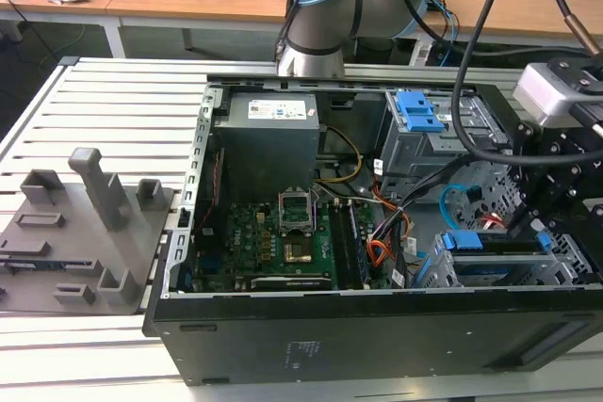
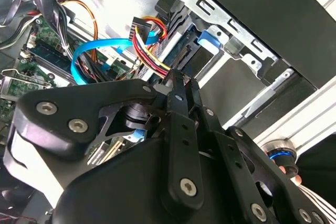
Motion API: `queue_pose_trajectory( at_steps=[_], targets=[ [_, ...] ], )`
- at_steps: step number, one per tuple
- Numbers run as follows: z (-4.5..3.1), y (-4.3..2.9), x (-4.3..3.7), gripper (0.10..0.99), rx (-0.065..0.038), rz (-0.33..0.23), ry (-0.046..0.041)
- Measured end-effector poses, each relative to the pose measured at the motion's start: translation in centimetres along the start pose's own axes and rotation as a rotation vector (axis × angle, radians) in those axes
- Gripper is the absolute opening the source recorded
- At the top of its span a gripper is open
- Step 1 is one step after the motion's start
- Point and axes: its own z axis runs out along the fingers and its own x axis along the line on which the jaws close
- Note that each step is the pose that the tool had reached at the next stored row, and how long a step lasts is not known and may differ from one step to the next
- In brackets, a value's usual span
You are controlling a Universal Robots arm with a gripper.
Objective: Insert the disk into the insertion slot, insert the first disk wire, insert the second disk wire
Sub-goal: 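Insert the first disk wire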
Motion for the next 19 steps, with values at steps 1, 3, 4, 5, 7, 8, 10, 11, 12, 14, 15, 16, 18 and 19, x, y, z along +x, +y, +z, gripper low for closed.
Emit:
queue_pose_trajectory(
  at_steps=[1,3,4,5,7,8,10,11,12,14,15,16,18,19],
  targets=[
    [0.17,-0.01,0.01,0.169,0.000,0.000,0.0002],
    [0.38,-0.01,0.01,0.169,0.000,0.000,0.0001],
    [0.39,-0.01,0.01,0.169,0.000,0.000,0.0003],
    [0.40,-0.02,0.01,0.169,0.000,0.000,-0.0012],
    [0.39,-0.01,0.01,0.169,0.002,-0.001,-0.0198],
    [0.40,-0.01,0.01,0.169,0.003,-0.002,-0.0360],
    [0.39,-0.01,0.00,0.169,0.004,-0.002,-0.0419],
    [0.40,-0.03,0.00,0.169,0.004,-0.002,-0.0424],
    [0.41,-0.08,0.02,0.169,0.004,-0.002,-0.0427],
    [0.44,-0.19,0.02,0.169,0.004,-0.002,-0.0438],
    [0.45,-0.22,0.03,0.169,0.004,-0.002,-0.0444],
    [0.47,-0.25,0.03,0.169,0.004,-0.002,-0.0450],
    [0.51,-0.39,0.04,0.169,0.004,-0.001,-0.0471],
    [0.54,-0.48,0.05,0.169,0.004,-0.001,-0.0483]
  ],
)
